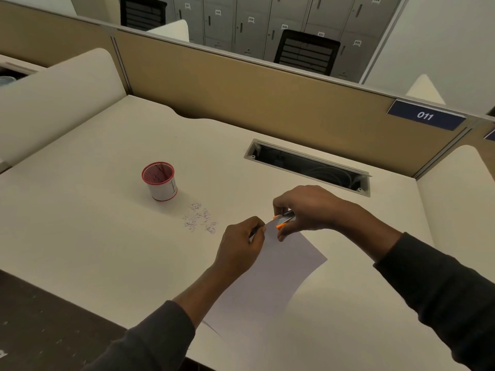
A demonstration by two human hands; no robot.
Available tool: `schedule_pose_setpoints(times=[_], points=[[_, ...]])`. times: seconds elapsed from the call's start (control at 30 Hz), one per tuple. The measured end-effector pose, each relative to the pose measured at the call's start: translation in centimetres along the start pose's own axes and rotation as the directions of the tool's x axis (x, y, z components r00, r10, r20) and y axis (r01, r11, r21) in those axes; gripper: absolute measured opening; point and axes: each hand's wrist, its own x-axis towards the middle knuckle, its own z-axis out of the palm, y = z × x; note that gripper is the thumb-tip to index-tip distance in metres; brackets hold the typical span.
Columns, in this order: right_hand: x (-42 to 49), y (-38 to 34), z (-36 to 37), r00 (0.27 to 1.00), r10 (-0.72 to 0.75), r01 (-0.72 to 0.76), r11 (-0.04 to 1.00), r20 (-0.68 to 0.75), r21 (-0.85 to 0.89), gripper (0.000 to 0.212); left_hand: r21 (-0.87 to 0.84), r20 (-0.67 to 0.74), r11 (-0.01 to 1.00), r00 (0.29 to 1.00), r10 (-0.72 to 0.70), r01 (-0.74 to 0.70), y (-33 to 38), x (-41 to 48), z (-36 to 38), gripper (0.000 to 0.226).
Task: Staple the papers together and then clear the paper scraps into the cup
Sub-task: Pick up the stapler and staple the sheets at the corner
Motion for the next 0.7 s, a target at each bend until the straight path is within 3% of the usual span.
schedule_pose_setpoints(times=[0.7], points=[[0.25, 0.24, 0.45, 0.999, -0.048, 0.048, 0.999, 0.007, -0.004, 0.044, 0.015, -0.008, 1.0, 1.0, 0.015, -0.015, -0.32, 0.1, 0.23, 0.015]])
